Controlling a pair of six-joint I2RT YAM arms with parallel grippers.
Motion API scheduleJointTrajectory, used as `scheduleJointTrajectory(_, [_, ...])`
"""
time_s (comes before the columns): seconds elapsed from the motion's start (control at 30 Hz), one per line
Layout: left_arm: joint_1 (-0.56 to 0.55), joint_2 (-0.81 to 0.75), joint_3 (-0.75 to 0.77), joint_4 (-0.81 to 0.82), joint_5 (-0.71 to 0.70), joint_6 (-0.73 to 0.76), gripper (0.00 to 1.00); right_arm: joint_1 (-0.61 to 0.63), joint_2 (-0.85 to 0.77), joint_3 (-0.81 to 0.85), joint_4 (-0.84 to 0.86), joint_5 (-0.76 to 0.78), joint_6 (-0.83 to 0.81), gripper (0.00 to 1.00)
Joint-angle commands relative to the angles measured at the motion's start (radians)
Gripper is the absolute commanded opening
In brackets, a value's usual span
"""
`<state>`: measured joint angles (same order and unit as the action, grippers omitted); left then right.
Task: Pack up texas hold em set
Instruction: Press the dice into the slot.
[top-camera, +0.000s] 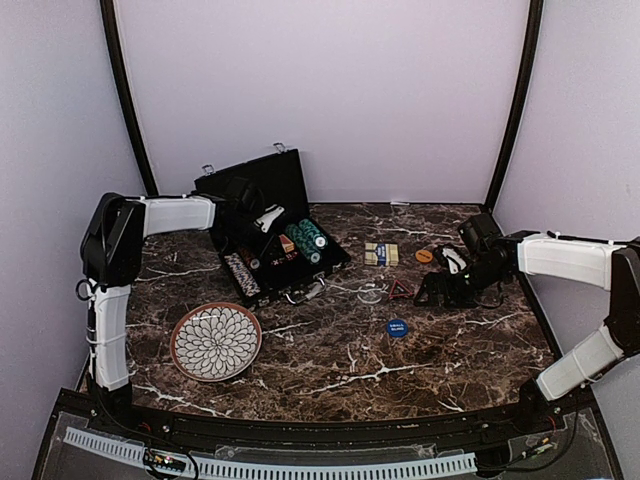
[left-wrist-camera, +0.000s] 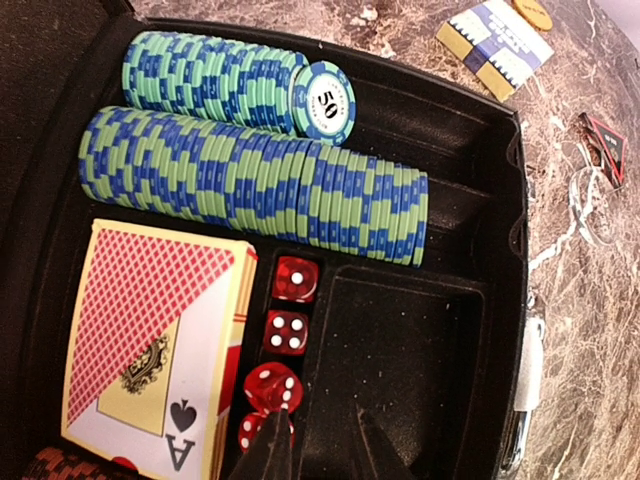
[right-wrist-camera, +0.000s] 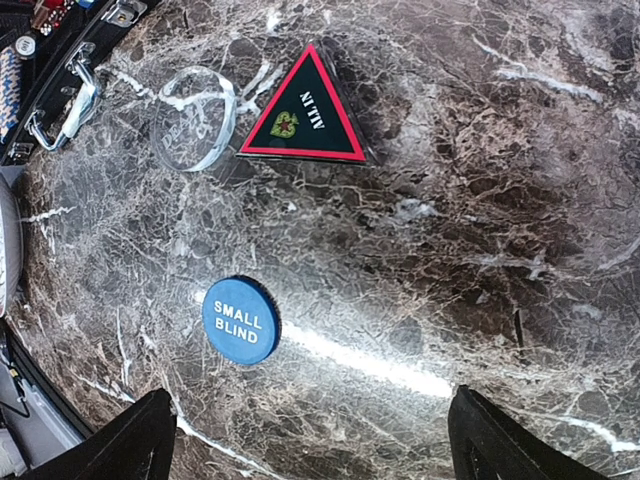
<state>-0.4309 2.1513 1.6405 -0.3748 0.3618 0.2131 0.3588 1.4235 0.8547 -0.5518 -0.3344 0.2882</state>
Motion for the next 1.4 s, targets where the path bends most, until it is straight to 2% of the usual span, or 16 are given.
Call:
scheduleJointTrajectory(0.0, [0.01,-0.07,-0.027,0.027,0.01,-0.015,0.22,-0.009,0.012,0.009,0.024,-0.012,-0.01,0.96])
scheduleJointTrajectory(0.47, [0.015,-0.007,-0.017,0.029,-0.01,-0.02,0.24,-0.009,0.008,0.005,0.02,-0.014,-0.01,0.97])
scheduleJointTrajectory(1.37, [-0.017,0.085,0.053,-0.074,0.009,0.034,0.24,-0.009,0.021,0.001,0.027,-0.019,-0.012,0.97])
